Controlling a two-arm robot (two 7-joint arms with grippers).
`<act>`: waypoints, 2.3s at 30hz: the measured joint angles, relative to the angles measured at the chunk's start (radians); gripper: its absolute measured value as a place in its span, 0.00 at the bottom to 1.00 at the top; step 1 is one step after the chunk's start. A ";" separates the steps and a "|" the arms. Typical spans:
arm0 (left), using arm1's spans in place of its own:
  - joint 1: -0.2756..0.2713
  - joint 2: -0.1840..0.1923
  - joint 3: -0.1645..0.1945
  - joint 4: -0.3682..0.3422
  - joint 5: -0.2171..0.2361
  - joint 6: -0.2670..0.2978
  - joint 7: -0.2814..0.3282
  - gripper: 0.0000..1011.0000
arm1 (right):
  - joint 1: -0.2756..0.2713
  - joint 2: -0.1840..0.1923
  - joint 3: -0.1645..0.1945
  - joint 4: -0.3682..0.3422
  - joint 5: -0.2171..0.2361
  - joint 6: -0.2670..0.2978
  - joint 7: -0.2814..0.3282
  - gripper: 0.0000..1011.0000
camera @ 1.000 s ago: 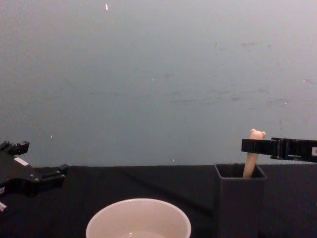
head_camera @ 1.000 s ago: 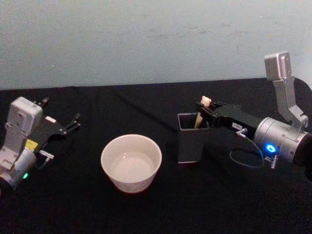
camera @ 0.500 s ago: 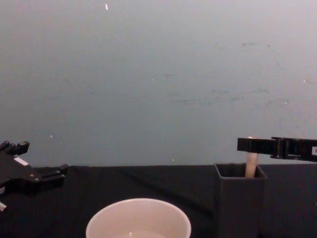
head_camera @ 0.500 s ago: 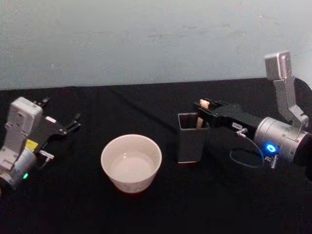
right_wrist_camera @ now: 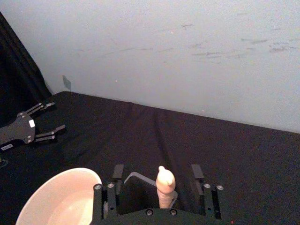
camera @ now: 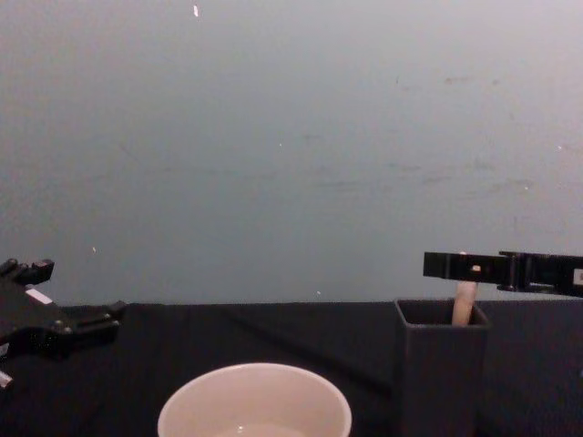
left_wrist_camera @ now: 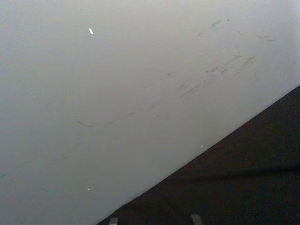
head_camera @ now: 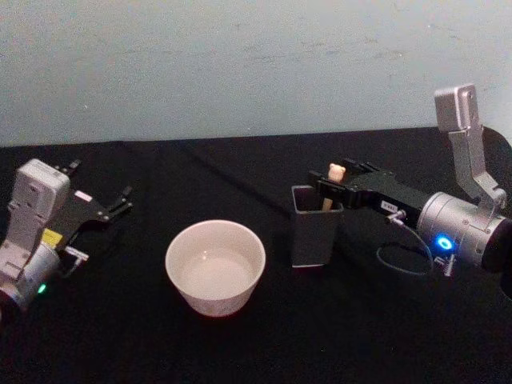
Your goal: Pick up the stirring spoon with one hand, stir inside the cup, then place it back in its original position.
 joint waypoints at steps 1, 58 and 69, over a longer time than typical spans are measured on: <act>0.000 0.000 0.000 0.000 0.000 0.000 0.000 0.99 | -0.001 0.000 0.000 0.000 -0.005 -0.006 0.000 0.90; 0.000 0.000 0.000 0.000 0.000 0.000 0.000 0.99 | -0.145 -0.135 0.048 0.116 -0.454 -0.240 -0.359 0.99; 0.000 0.000 0.000 0.000 0.000 0.000 0.000 0.99 | -0.146 -0.134 0.048 0.115 -0.455 -0.241 -0.360 0.99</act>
